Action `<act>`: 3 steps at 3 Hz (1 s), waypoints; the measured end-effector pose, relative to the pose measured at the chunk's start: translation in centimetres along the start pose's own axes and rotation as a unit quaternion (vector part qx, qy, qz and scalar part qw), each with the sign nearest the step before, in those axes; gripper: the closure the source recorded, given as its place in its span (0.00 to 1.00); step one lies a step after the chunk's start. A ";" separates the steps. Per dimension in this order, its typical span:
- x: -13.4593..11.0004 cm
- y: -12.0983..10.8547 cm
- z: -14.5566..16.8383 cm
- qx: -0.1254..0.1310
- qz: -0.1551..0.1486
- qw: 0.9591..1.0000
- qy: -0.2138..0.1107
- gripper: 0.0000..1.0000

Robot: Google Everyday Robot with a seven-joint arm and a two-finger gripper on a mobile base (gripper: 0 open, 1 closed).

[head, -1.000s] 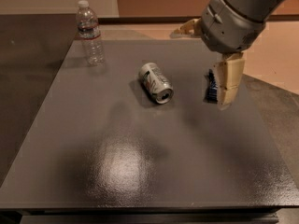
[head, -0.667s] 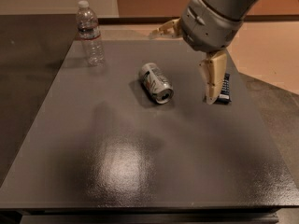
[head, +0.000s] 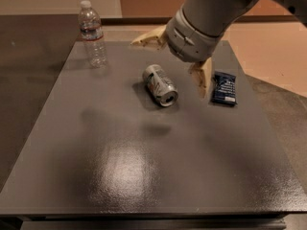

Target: Place 7up can upright

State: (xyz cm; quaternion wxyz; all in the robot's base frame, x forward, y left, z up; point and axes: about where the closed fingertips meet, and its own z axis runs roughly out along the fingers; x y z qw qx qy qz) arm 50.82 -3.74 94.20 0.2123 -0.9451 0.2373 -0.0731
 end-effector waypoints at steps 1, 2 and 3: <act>0.8 -1.4 1.4 0.016 -0.084 0.996 0.034 0.00; 2.2 -2.6 2.5 0.015 -0.140 0.987 0.074 0.00; 4.5 -3.4 3.1 -0.013 -0.181 0.976 0.123 0.00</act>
Offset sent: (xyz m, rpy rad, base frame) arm 0.0662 0.0252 -0.0185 -0.1954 -0.3698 0.2695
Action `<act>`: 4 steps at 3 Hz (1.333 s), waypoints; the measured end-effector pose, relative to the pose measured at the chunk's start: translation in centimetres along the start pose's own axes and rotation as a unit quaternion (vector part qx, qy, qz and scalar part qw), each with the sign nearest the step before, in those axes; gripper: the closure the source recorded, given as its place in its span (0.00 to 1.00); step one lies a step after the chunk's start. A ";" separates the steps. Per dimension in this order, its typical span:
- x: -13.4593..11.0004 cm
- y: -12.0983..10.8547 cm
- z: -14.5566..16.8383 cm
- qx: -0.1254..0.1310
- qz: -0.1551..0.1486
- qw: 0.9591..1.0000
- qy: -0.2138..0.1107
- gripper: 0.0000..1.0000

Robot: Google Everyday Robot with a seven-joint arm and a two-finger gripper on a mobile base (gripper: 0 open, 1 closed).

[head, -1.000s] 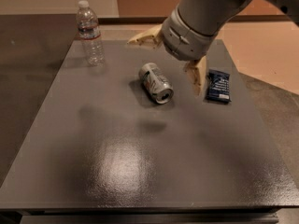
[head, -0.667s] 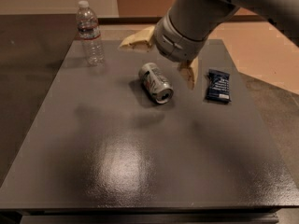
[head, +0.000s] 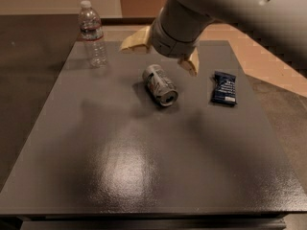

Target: Place 7up can upright

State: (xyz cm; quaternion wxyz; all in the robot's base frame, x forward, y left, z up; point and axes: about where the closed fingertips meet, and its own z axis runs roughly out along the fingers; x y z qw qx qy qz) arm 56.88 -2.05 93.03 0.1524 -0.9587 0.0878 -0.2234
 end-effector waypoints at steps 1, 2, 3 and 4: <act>0.0 0.0 -0.1 0.000 0.000 1.000 0.000 0.00; 0.0 0.5 -0.4 -0.016 -0.007 1.000 -0.009 0.00; 0.0 1.7 -0.3 -0.038 -0.033 0.998 -0.031 0.00; 0.1 3.2 0.0 -0.050 -0.062 0.995 -0.057 0.00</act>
Offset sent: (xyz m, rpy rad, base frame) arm -0.0033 -0.0152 -0.0020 -0.0816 0.0624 0.0118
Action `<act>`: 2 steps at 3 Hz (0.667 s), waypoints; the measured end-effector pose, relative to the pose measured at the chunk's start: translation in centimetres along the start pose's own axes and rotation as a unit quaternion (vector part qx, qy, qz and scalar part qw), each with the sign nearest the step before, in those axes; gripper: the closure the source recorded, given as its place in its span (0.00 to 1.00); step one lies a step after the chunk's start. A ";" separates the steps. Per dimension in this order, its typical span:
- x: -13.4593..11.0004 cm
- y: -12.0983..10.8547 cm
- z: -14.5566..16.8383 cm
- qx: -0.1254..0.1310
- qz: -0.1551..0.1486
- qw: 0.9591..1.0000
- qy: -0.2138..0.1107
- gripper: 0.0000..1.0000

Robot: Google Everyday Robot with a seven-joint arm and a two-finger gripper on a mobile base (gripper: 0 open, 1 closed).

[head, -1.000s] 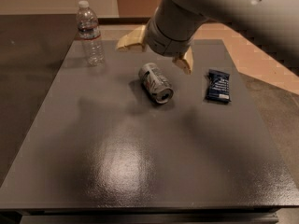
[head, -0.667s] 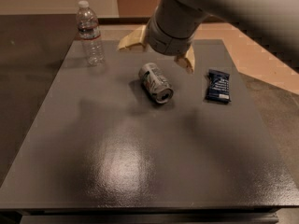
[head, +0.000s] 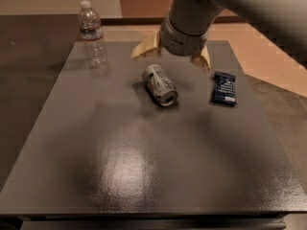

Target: Place 7up can upright

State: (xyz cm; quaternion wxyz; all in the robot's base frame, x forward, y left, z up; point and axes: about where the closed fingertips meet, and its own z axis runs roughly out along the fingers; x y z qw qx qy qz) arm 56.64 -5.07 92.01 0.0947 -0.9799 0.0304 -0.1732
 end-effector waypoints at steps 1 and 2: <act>-0.3 0.3 1.4 0.000 -0.035 0.999 -0.025 0.00; -0.4 0.0 3.0 -0.002 -0.067 0.997 -0.048 0.00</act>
Offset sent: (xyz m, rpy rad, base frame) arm 0.0123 0.0096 -0.0451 -0.0740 0.1126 0.2186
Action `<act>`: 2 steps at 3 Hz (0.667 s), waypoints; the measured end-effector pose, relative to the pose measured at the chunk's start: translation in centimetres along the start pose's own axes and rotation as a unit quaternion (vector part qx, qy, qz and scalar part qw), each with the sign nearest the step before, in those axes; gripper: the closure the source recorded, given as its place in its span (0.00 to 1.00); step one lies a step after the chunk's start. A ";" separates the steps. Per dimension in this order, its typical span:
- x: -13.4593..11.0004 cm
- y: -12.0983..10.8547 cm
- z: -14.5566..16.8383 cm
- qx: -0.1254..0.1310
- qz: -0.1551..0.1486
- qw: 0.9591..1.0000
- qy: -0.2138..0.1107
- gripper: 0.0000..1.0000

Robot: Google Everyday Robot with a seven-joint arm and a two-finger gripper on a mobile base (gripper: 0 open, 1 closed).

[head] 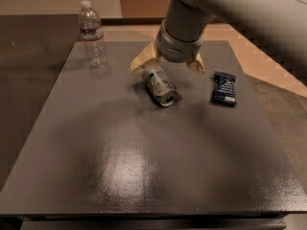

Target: Place 7up can upright

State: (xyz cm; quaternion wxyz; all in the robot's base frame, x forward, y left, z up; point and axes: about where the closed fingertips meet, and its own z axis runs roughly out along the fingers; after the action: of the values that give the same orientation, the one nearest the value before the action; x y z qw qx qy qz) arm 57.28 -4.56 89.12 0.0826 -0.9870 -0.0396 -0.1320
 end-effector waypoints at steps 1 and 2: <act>0.0 -0.2 1.4 -0.006 -0.022 1.000 -0.018 0.00; -0.3 0.0 2.2 -0.021 -0.038 0.998 -0.037 0.00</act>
Offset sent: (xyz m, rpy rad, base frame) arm 0.0012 -0.0002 -0.0316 -0.1175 0.1009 0.1025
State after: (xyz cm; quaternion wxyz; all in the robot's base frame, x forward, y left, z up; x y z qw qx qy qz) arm 57.55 -4.23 86.93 0.0556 -0.9906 -0.0770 -0.0989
